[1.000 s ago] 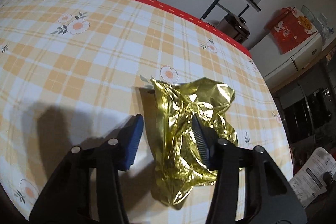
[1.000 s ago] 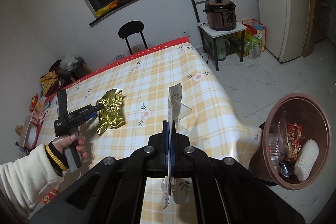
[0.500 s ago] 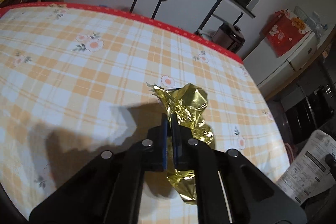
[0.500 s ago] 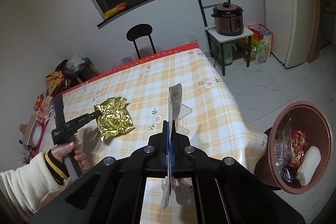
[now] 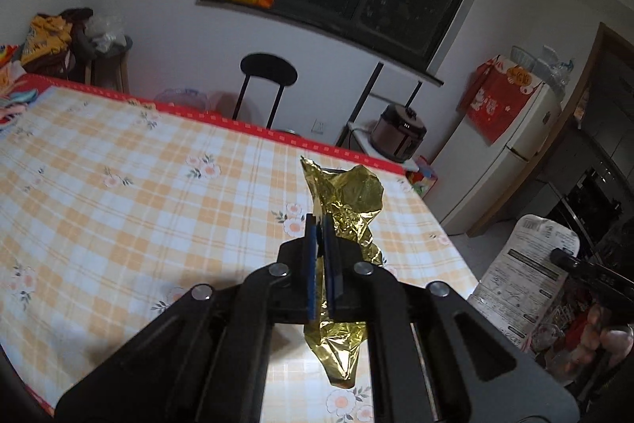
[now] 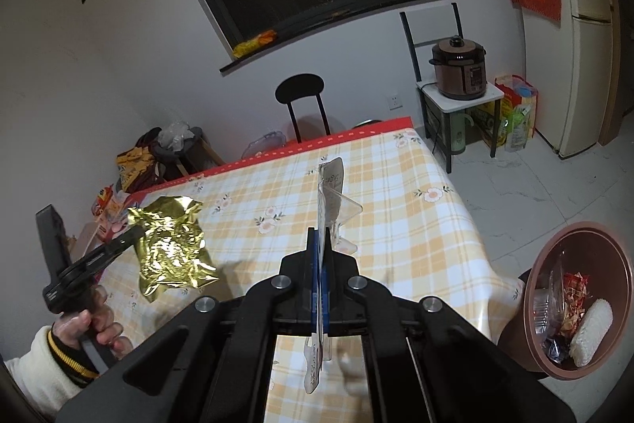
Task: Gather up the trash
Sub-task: 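Drop the leaflet into the brown bin with the right tool while the left tool carries the foil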
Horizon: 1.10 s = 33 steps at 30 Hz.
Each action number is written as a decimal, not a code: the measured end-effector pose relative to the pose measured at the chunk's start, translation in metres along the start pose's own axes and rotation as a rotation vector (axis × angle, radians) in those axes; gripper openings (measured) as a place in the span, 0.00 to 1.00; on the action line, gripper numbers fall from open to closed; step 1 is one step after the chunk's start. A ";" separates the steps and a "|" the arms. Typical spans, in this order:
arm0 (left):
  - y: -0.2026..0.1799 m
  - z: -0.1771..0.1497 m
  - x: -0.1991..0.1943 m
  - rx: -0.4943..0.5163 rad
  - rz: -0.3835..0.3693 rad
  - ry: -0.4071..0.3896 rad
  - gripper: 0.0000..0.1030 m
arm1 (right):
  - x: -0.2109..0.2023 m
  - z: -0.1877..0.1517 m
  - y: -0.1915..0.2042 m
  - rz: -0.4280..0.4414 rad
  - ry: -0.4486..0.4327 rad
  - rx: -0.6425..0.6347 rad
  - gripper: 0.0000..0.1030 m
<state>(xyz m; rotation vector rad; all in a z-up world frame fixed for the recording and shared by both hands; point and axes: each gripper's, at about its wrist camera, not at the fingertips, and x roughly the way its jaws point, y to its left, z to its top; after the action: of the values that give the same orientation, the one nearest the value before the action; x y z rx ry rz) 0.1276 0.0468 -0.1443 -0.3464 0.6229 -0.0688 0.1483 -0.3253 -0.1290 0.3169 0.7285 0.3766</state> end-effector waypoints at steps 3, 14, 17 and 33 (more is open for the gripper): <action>-0.011 0.005 -0.021 0.000 -0.006 -0.031 0.07 | -0.014 0.004 -0.003 -0.009 -0.030 -0.012 0.03; -0.078 0.009 -0.040 0.045 -0.078 -0.060 0.07 | -0.082 0.012 -0.084 -0.123 -0.158 0.061 0.03; -0.101 0.006 -0.037 0.059 -0.100 -0.052 0.07 | -0.101 0.008 -0.115 -0.176 -0.176 0.090 0.03; -0.181 -0.020 -0.012 0.098 -0.124 -0.004 0.07 | -0.131 -0.003 -0.234 -0.359 -0.128 0.160 0.03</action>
<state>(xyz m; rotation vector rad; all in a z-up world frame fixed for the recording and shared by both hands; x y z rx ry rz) 0.1131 -0.1275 -0.0917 -0.2900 0.5919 -0.2166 0.1083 -0.5893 -0.1501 0.3501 0.6749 -0.0421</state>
